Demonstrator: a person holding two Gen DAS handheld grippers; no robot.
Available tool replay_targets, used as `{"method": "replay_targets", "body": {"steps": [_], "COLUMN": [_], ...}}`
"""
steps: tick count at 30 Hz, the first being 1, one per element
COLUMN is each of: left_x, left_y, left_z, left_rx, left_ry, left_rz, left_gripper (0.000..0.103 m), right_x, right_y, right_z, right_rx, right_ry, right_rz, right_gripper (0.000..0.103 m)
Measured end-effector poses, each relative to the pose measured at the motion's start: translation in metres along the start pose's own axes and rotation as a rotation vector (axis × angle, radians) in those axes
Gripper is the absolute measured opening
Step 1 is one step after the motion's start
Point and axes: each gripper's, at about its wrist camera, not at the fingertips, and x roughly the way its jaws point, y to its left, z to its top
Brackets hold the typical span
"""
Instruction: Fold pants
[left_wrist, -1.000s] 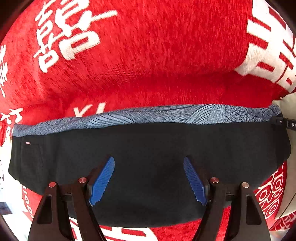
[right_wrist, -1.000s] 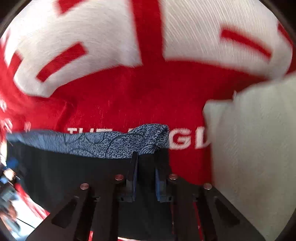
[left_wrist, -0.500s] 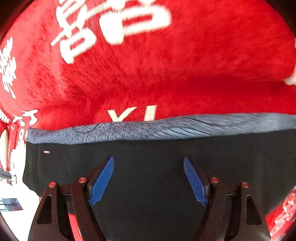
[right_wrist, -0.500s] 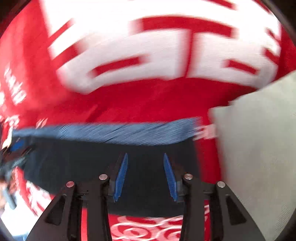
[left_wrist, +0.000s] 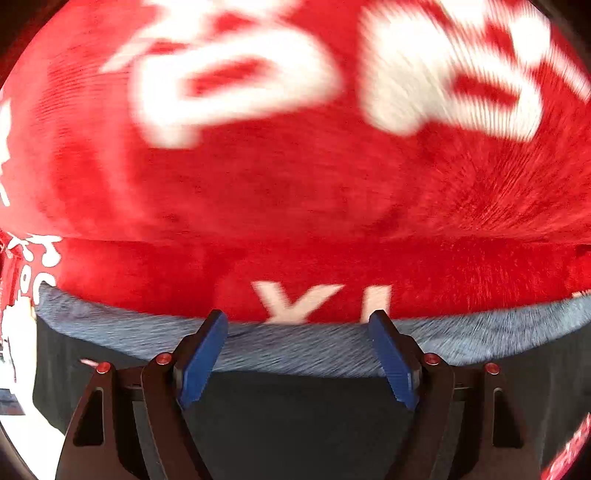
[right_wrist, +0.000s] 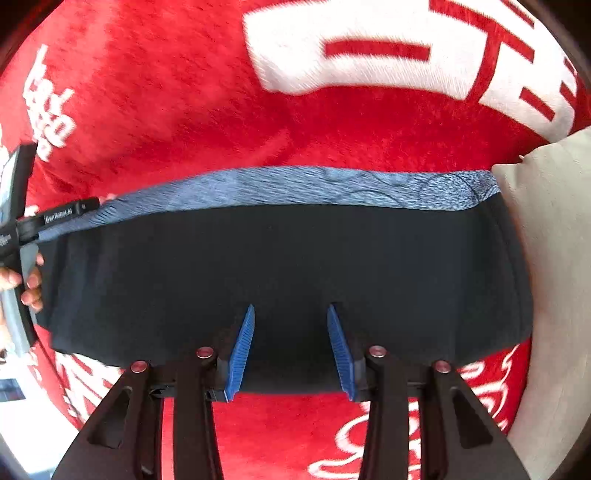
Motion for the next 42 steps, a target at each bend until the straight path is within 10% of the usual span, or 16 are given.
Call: {"method": "replay_targets", "body": {"steps": [13, 18, 34, 37, 38, 39, 42], "left_x": [0.017, 0.045, 0.013, 0.017, 0.017, 0.019, 0.014], "left_y": [0.174, 0.195, 0.244, 0.243, 0.241, 0.243, 0.24], "left_z": [-0.045, -0.043, -0.092, -0.098, -0.099, -0.099, -0.099], "left_rx": [-0.09, -0.096, -0.054, -0.03, -0.025, -0.023, -0.002], "left_ry": [0.025, 0.001, 0.006, 0.002, 0.002, 0.002, 0.005], "left_rz": [0.173, 0.16, 0.163, 0.173, 0.176, 0.171, 0.159], "left_gripper": [0.08, 0.094, 0.094, 0.094, 0.094, 0.094, 0.094], "right_x": [0.008, 0.026, 0.081, 0.092, 0.095, 0.1, 0.081], "right_y": [0.17, 0.208, 0.272, 0.269, 0.267, 0.267, 0.278], "right_z": [-0.066, -0.088, -0.107, -0.104, -0.103, -0.099, -0.087], "right_rx": [-0.067, -0.059, 0.129, 0.196, 0.214, 0.234, 0.173], "right_ry": [0.048, 0.086, 0.102, 0.104, 0.116, 0.135, 0.085], "right_rz": [0.299, 0.359, 0.594, 0.594, 0.59, 0.584, 0.592], "right_gripper": [0.057, 0.057, 0.056, 0.044, 0.014, 0.007, 0.007]}}
